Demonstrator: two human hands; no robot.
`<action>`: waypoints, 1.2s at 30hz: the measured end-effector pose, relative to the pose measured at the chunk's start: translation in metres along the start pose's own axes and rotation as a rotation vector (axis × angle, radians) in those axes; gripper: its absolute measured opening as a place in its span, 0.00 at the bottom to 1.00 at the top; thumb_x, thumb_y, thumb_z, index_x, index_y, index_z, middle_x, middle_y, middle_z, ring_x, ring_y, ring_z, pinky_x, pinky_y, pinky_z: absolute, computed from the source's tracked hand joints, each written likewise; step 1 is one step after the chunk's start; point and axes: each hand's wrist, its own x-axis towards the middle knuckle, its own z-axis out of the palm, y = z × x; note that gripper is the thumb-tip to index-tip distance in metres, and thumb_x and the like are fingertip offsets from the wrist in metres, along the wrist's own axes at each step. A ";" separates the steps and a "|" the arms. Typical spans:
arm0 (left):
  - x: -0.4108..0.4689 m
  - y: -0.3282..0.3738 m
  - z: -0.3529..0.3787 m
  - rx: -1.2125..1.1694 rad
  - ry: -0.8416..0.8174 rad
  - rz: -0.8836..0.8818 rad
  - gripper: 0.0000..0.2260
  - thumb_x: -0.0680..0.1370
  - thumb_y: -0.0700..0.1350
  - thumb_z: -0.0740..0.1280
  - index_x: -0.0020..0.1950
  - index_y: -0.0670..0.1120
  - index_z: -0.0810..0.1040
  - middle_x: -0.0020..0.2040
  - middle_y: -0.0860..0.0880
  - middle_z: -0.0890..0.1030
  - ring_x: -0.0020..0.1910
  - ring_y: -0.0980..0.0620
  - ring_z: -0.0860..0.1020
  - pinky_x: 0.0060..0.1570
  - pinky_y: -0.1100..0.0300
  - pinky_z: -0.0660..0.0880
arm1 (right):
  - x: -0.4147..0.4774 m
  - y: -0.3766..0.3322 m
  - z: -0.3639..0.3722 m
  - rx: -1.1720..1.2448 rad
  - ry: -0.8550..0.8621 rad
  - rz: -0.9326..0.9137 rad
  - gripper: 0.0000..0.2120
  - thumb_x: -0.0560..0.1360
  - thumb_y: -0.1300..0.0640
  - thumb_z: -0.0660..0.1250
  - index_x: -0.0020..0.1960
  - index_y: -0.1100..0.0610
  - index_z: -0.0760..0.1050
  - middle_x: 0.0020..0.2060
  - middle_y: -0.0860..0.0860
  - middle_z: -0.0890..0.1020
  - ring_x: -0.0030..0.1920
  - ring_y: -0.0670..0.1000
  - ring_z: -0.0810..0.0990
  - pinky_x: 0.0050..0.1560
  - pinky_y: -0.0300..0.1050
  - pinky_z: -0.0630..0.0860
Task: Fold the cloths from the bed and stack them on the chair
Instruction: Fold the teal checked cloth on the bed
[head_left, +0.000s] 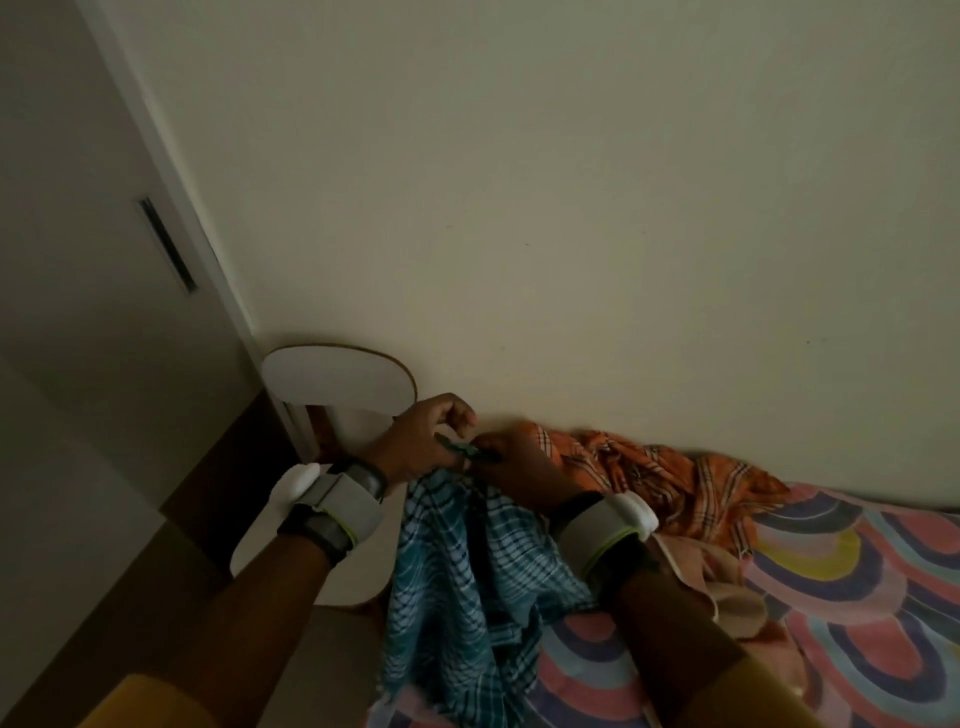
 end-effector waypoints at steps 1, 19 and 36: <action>-0.005 -0.010 -0.004 0.019 -0.002 -0.042 0.14 0.66 0.36 0.76 0.47 0.47 0.76 0.43 0.50 0.78 0.41 0.63 0.76 0.42 0.69 0.73 | -0.002 0.001 -0.003 0.033 0.034 -0.007 0.08 0.72 0.61 0.71 0.36 0.54 0.76 0.23 0.42 0.74 0.26 0.38 0.72 0.30 0.30 0.65; -0.006 -0.005 0.014 0.538 -0.259 -0.190 0.18 0.68 0.52 0.75 0.51 0.41 0.80 0.49 0.42 0.80 0.49 0.45 0.78 0.42 0.59 0.70 | -0.003 0.023 0.002 -0.233 -0.180 -0.120 0.12 0.72 0.56 0.71 0.54 0.57 0.79 0.47 0.50 0.83 0.47 0.49 0.81 0.48 0.45 0.76; -0.046 -0.056 0.008 -0.002 0.005 -0.528 0.07 0.79 0.49 0.63 0.50 0.45 0.73 0.42 0.46 0.75 0.37 0.50 0.73 0.36 0.59 0.74 | 0.005 0.066 -0.049 -0.024 0.379 0.415 0.10 0.73 0.58 0.70 0.53 0.58 0.74 0.37 0.52 0.77 0.35 0.51 0.77 0.34 0.39 0.72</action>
